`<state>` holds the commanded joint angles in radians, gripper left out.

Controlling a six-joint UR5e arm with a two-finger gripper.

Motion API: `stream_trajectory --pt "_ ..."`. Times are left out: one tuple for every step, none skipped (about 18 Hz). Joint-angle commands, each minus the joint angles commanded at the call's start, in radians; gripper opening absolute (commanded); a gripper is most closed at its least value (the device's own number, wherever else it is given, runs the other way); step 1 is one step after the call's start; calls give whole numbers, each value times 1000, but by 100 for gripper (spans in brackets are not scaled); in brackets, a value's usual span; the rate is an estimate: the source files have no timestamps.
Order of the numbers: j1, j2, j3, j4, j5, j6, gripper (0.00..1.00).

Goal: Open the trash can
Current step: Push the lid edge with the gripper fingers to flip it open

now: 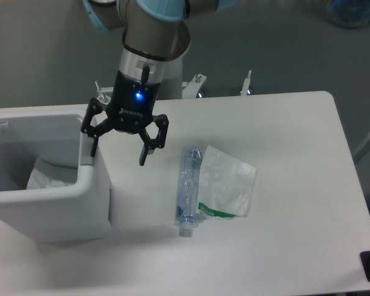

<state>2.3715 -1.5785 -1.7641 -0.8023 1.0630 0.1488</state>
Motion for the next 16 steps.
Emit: stream_trajectory --pt "8 2 9 0 8 0 100" --pt "20 3 20 -2 15 2 100" --pt "40 5 29 -2 28 2 100" --pt "52 5 40 0 43 5 100" --pt "63 3 51 -2 60 20 100" --pt "71 2 55 -2 86 53 100" --pt "78 3 54 -3 119 93 100" --pt "89 2 52 -5 156 129 100" --pt "100 3 54 -5 191 155 100" --pt "107 3 54 -6 228 176 100" --pt "110 2 51 -6 267 202 100" --pt "120 2 48 -8 306 233 100" --pt "126 2 42 -9 340 273 100" --pt "129 2 38 -12 365 316 100" --pt "132 2 34 -14 380 349 100" --pt "135 0 32 -15 388 368 100"
